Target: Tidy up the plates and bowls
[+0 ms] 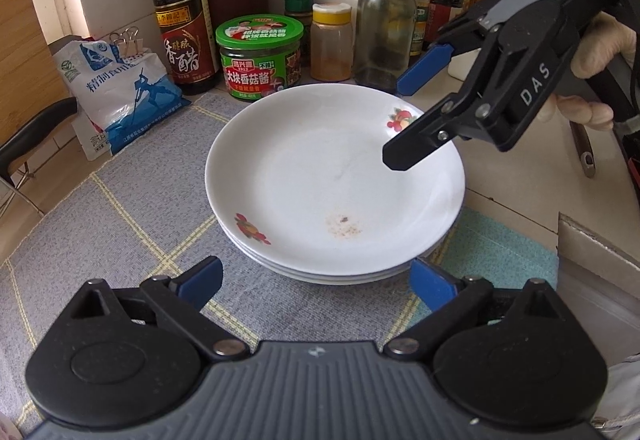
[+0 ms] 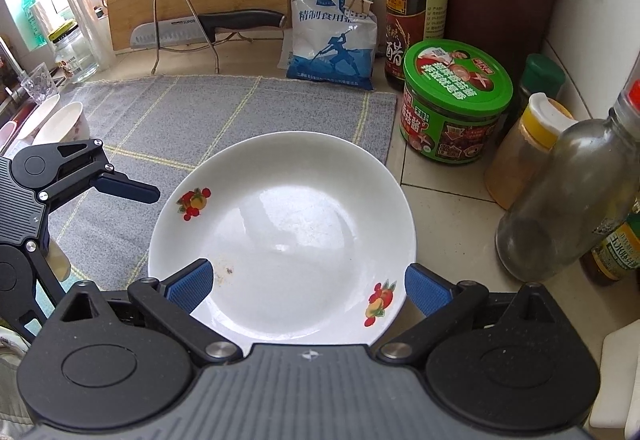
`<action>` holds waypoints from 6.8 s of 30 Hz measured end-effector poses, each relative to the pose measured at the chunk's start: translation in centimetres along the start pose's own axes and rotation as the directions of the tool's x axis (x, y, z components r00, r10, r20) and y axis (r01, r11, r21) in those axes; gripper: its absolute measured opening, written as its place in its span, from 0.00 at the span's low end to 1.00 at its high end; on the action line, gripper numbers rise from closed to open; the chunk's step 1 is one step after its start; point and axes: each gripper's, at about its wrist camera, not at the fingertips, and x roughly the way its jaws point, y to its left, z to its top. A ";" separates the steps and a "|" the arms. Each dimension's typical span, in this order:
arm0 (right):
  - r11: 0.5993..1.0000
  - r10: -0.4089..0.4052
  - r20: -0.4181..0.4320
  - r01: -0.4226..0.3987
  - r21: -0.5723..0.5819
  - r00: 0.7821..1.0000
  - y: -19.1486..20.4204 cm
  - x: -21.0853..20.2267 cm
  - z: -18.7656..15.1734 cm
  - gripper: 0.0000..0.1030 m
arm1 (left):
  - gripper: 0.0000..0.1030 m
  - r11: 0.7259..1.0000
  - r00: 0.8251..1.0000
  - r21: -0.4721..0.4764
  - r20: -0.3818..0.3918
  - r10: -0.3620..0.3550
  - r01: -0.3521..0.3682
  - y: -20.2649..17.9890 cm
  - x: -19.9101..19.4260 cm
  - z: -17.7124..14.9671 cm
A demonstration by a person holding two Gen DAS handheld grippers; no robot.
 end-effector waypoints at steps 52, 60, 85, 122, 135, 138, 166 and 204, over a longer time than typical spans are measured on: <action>0.923 0.133 0.169 -0.059 -0.381 0.977 31.3 4.3 -1.7 1.00 | 0.97 0.834 0.906 -0.364 -0.076 0.417 -0.415 12.4 -20.9 -19.2; 0.877 0.252 0.159 -0.156 -0.455 0.955 38.4 7.0 -2.0 1.00 | 0.95 0.863 0.926 -0.335 -0.134 0.353 -0.378 17.0 -23.0 -22.9; 0.829 0.295 0.162 -0.168 -0.534 0.942 43.3 8.5 -1.7 0.74 | 0.49 0.924 0.974 -0.324 -0.160 0.159 -0.204 19.2 -22.2 -23.9; 0.902 0.158 0.197 -0.060 -0.428 0.968 36.4 3.7 -3.7 0.75 | 0.49 0.983 0.994 -0.182 -0.104 0.015 -0.033 14.2 -17.7 -16.8; 0.933 0.067 0.195 0.008 -0.361 0.979 31.1 2.6 -4.7 0.75 | 0.49 0.992 0.994 -0.119 -0.094 -0.053 0.042 11.8 -13.6 -12.8; 0.935 0.061 0.190 0.010 -0.354 0.980 30.3 2.6 -4.7 0.75 | 0.49 0.992 0.993 -0.116 -0.097 -0.059 0.048 11.6 -12.8 -12.2; 0.929 0.120 0.165 -0.052 -0.366 0.979 29.0 2.8 -4.8 1.00 | 0.91 0.988 0.997 -0.151 -0.064 -0.036 0.026 11.2 -12.5 -12.4; 0.900 0.171 0.147 -0.094 -0.427 0.974 30.8 7.8 8.2 1.00 | 0.91 0.805 0.872 -0.376 -0.019 0.489 -0.459 15.6 -13.9 -17.2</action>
